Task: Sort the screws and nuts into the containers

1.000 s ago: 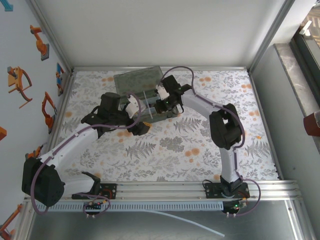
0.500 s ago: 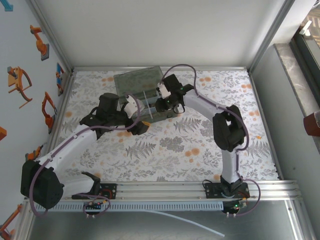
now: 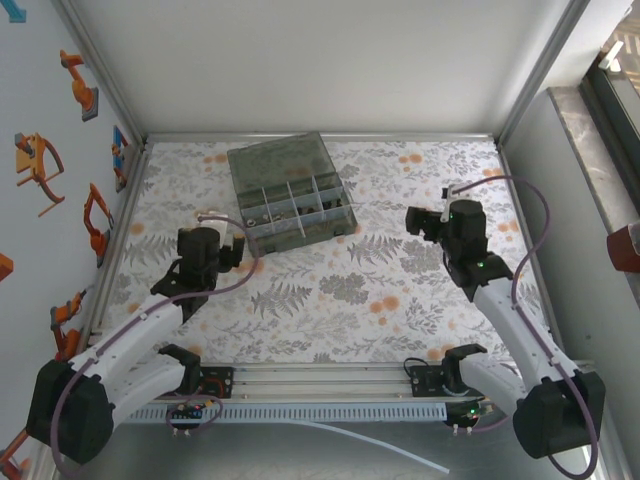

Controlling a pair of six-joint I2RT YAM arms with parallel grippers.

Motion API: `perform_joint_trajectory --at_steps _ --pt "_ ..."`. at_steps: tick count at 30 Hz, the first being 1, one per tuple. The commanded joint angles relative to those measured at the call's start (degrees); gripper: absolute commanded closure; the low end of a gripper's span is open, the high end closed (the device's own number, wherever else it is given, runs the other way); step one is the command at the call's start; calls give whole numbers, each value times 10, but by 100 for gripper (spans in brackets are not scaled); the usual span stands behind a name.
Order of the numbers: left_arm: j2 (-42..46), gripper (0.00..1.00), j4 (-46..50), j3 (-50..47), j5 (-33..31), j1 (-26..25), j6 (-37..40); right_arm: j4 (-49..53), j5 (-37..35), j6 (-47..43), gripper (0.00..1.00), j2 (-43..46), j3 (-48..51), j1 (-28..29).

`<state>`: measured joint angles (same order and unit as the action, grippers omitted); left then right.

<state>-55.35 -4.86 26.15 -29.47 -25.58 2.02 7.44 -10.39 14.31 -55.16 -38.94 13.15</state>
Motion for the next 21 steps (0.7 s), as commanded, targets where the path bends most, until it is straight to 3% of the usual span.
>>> perform_joint_trajectory --at_steps 1,5,9,11,14,18,21 --pt "-29 3 -166 -60 -78 38 -9 -60 -187 -62 0 -3 61 -1" --pt "-116 3 -344 -114 8 96 -31 -178 -236 -125 0 -14 156 -1" --pt "-200 3 -443 -99 53 130 -9 -416 -242 -120 0 -37 273 -18" --pt "-236 3 -477 -90 60 143 7 -471 -199 -115 0 -47 291 -41" --pt "-298 3 -530 -90 120 183 -16 -497 -129 -97 0 -88 280 -77" --pt "-349 3 -617 -106 120 185 -13 -638 -37 -107 0 -190 277 -108" --pt "-331 3 -555 -90 120 186 -21 -682 -21 -107 0 -260 261 -121"
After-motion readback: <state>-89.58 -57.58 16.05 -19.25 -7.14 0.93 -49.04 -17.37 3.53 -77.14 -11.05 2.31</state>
